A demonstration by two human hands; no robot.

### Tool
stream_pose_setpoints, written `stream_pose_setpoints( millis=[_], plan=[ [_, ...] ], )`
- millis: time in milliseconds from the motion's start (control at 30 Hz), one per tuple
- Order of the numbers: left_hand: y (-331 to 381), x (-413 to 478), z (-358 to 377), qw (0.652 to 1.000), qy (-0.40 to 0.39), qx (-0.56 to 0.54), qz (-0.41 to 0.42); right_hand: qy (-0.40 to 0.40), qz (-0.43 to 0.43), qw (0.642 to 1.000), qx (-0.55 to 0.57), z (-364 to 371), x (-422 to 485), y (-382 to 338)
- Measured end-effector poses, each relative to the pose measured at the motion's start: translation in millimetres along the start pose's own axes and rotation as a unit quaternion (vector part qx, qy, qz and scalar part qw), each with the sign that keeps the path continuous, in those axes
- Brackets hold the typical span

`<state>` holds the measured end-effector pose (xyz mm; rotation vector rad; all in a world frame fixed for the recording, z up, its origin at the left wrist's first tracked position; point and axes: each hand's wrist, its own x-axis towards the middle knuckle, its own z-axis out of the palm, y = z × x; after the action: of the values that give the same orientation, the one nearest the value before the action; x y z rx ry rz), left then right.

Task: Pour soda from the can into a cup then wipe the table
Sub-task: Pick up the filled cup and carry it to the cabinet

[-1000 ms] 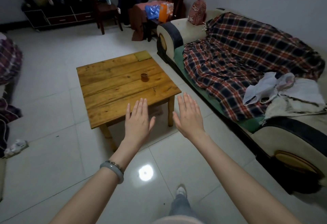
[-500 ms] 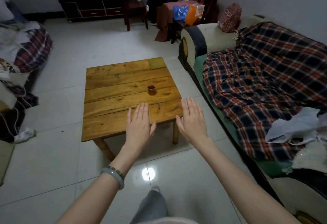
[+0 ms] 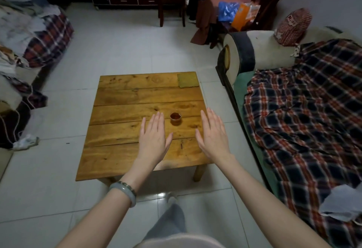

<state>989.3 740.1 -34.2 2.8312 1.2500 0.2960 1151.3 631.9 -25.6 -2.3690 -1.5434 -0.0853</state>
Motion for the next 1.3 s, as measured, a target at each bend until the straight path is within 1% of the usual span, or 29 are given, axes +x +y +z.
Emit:
stream_pose_setpoints(
  millis=[233, 367, 633, 767, 933, 1100, 1200, 1300],
  plan=[
    [-9.9, 72.3, 26.7, 1.000, -0.020, 0.000, -0.012, -0.032, -0.013, 0.999, 0.014, 30.8, 80.7, 23.6],
    [-15.5, 99.0, 46.4, 0.999, -0.045, -0.003, -0.022, -0.069, -0.031, 0.997, 0.019, 54.2, 116.9, 35.0],
    [-28.0, 146.3, 104.0, 0.994, -0.102, -0.001, -0.046, -0.123, -0.058, 0.990, 0.047, 125.9, 176.8, 74.7],
    [-22.8, 161.4, 151.6, 0.988, -0.130, -0.042, -0.065, -0.167, -0.068, 0.981, 0.067, 176.2, 190.8, 98.7],
    [-25.0, 174.6, 218.2, 0.980, -0.134, -0.098, -0.110, -0.204, -0.063, 0.969, 0.121, 238.6, 194.7, 121.2],
    [-28.3, 178.5, 282.9, 0.952, -0.145, -0.203, -0.177, -0.246, -0.023, 0.951, 0.185, 292.6, 196.3, 133.5],
    [-28.1, 181.7, 311.2, 0.938, -0.136, -0.255, -0.189, -0.261, -0.008, 0.938, 0.229, 315.1, 197.0, 140.0],
    [-27.4, 186.3, 330.0, 0.925, -0.107, -0.301, -0.204, -0.264, -0.013, 0.930, 0.256, 330.0, 200.6, 140.5]
  ],
)
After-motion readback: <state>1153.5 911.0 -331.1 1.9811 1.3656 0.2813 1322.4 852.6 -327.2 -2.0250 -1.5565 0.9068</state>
